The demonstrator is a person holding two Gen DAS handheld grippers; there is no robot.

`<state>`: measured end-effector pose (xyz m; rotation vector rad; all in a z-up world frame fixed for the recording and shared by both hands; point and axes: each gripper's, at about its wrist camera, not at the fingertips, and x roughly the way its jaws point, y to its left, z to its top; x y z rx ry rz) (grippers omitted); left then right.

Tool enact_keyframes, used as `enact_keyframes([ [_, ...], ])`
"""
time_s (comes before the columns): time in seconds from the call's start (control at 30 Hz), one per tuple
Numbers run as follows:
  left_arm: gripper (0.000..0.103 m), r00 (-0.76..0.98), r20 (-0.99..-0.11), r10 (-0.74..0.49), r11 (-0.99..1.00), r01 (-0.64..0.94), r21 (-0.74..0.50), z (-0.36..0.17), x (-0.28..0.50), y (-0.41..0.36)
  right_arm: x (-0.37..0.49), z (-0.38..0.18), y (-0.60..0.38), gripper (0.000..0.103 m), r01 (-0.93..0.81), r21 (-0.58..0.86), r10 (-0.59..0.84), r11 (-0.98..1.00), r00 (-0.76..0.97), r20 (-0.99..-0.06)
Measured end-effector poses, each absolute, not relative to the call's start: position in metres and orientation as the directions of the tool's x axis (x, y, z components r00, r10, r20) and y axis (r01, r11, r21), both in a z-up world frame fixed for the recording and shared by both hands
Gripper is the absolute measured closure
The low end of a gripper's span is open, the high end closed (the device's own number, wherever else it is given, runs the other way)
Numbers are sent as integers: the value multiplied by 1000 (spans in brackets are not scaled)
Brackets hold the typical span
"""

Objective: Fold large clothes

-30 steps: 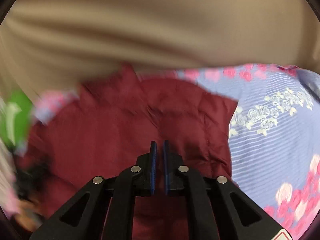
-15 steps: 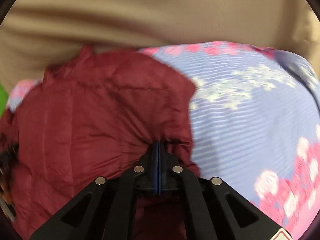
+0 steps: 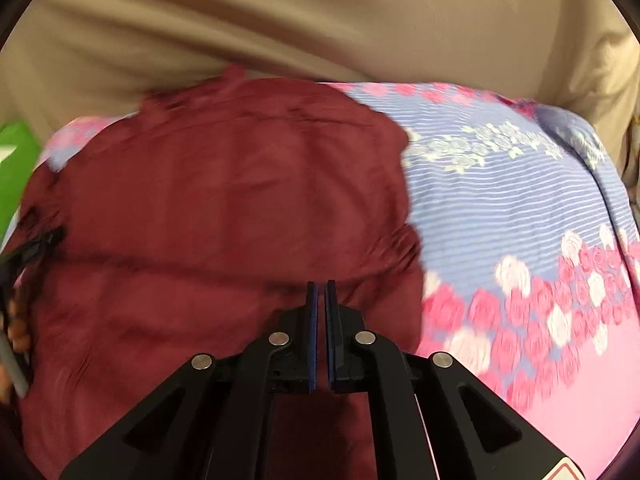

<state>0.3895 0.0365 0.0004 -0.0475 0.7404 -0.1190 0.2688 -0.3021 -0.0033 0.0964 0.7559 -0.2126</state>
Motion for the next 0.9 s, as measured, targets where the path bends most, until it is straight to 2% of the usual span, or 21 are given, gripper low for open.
enact_keyframes([
  [0.1,30,738,-651,-177,973,30,-230,17,363,96,231,4,-280,96,156,4,-111,988,720,-685],
  [0.17,23,748,-648,-144,953,-72,-295,23,343,155,210,2,-262,92,120,19,-74,993,719,-691],
  [0.27,22,744,-667,-45,904,-254,-344,19,322,250,176,-3,-242,81,116,-3,-86,993,720,-689],
  [0.33,22,722,-691,44,858,-382,-344,11,311,311,162,-7,-232,80,119,-25,-104,993,719,-687],
  [0.43,23,688,-717,112,772,-515,-373,-6,302,384,142,-12,-225,77,130,-10,-101,991,714,-692],
  [0.57,24,695,-718,39,692,-537,-482,-29,307,425,127,-14,-221,74,163,27,-99,986,714,-693],
  [0.63,37,716,-696,50,687,-531,-497,-27,310,429,120,-14,-217,72,176,38,-101,984,715,-692],
  [0.67,57,722,-691,24,694,-510,-508,-26,317,429,117,-14,-216,71,182,40,-104,982,714,-692],
  [0.7,81,724,-690,-9,701,-488,-521,-24,323,431,116,-14,-215,71,185,40,-106,982,712,-694],
  [0.73,95,727,-685,-41,714,-458,-529,-19,330,428,113,-15,-214,71,193,35,-115,981,709,-696],
  [0.77,103,733,-678,-53,728,-437,-529,-13,335,426,111,-15,-214,71,203,29,-126,979,706,-697],
  [0.9,103,798,-603,-25,829,-320,-458,53,346,381,105,-15,-217,71,226,34,-140,974,706,-694],
])
